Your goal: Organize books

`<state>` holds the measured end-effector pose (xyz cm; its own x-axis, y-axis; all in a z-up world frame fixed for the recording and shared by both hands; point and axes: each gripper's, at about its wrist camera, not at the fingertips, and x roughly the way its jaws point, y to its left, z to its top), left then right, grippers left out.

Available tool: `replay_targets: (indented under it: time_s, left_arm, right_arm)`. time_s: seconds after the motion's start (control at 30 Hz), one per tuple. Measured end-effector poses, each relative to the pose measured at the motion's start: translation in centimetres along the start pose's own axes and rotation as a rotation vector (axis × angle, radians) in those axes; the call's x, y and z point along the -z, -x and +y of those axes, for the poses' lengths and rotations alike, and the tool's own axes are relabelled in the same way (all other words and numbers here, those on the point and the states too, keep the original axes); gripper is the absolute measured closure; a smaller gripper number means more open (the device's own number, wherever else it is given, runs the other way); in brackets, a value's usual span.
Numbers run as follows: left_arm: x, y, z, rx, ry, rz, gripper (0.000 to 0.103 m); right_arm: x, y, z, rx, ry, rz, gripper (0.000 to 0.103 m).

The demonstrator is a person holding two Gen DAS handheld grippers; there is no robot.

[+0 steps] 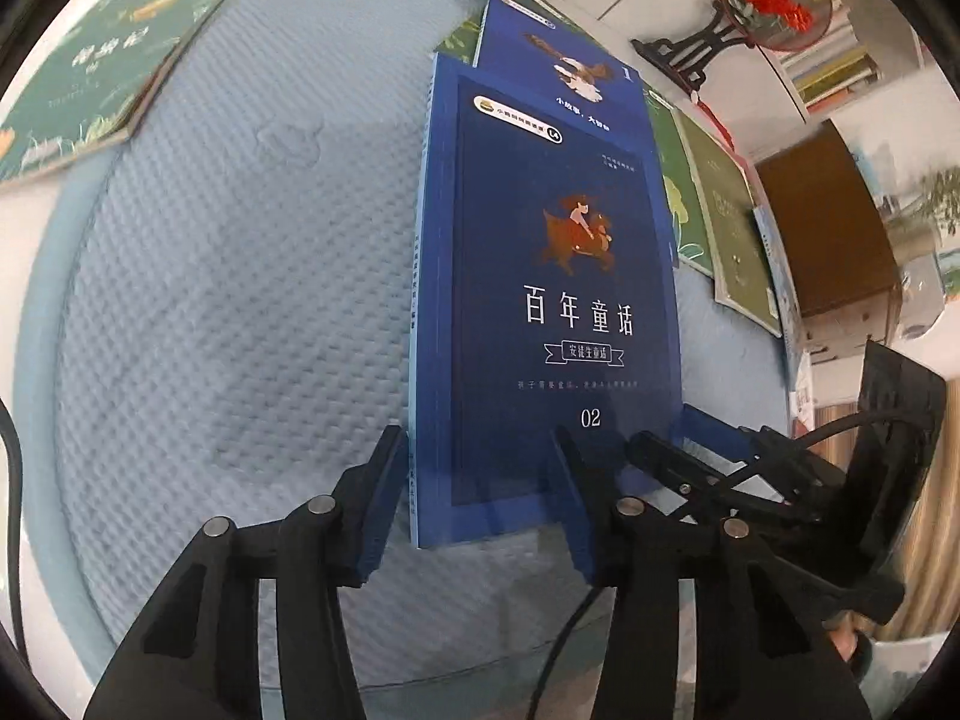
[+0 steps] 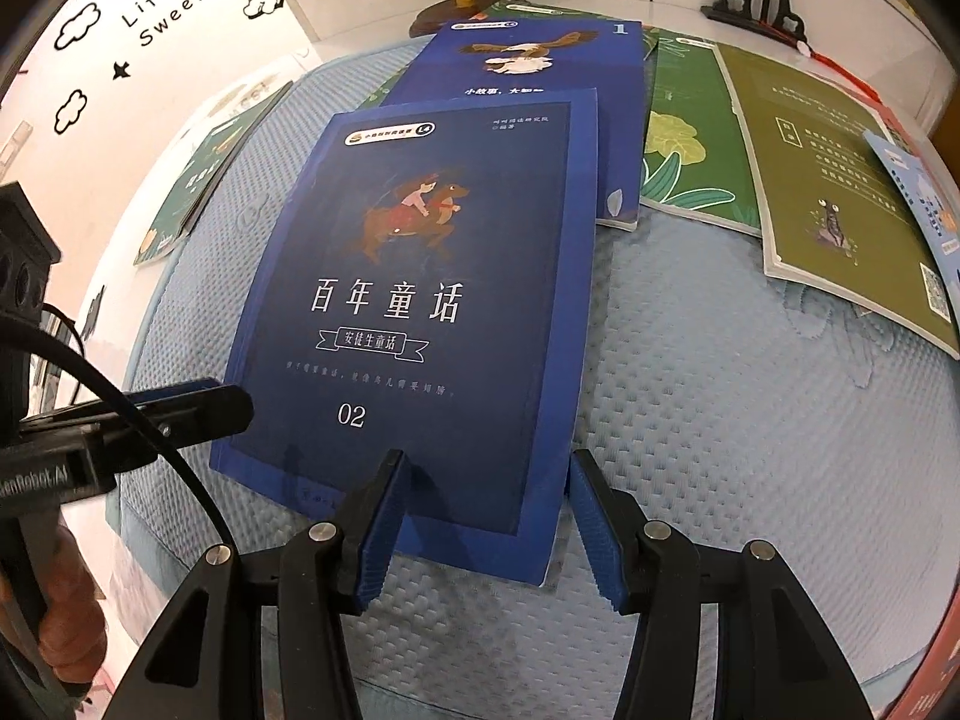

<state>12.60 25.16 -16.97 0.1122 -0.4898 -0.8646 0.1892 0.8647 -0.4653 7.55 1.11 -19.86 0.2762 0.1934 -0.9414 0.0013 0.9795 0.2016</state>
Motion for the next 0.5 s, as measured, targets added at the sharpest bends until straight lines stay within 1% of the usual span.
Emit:
replay_targets:
  time_s: [0.07, 0.13, 0.2, 0.3, 0.37, 0.4, 0.43, 0.5]
  left_arm:
    - [0.2, 0.2, 0.0, 0.012, 0.006, -0.003, 0.06]
    - [0.4, 1.0, 0.3, 0.092, 0.052, -0.021, 0.06]
    - [0.7, 2.4, 0.6, 0.215, 0.093, -0.054, 0.06]
    - [0.9, 3.1, 1.3, 0.324, 0.132, -0.063, 0.06]
    - [0.9, 2.5, 2.4, 0.384, 0.21, -0.055, 0.06]
    - [1.0, 1.9, 2.8, 0.396, 0.249, -0.051, 0.06]
    - [0.9, 1.1, 2.7, 0.387, 0.264, -0.045, 0.06]
    - [1.1, 0.0, 2.0, 0.335, 0.241, -0.028, 0.06]
  right_arm:
    - [0.0, 0.0, -0.2, -0.007, -0.002, 0.001, 0.048]
    - [-0.1, 0.1, -0.6, -0.013, -0.014, 0.0, 0.048]
    - [-0.2, 0.3, -1.3, -0.016, -0.026, 0.0, 0.047]
    - [-0.2, 0.5, -2.1, -0.049, -0.047, 0.0, 0.047]
    - [-0.1, 0.5, -2.1, -0.052, -0.046, 0.0, 0.046]
    - [-0.1, 0.5, -2.0, -0.053, -0.04, 0.0, 0.044]
    - [-0.1, 0.6, -2.0, -0.054, -0.033, 0.001, 0.044]
    - [-0.1, 0.6, -1.8, -0.052, -0.022, 0.002, 0.042]
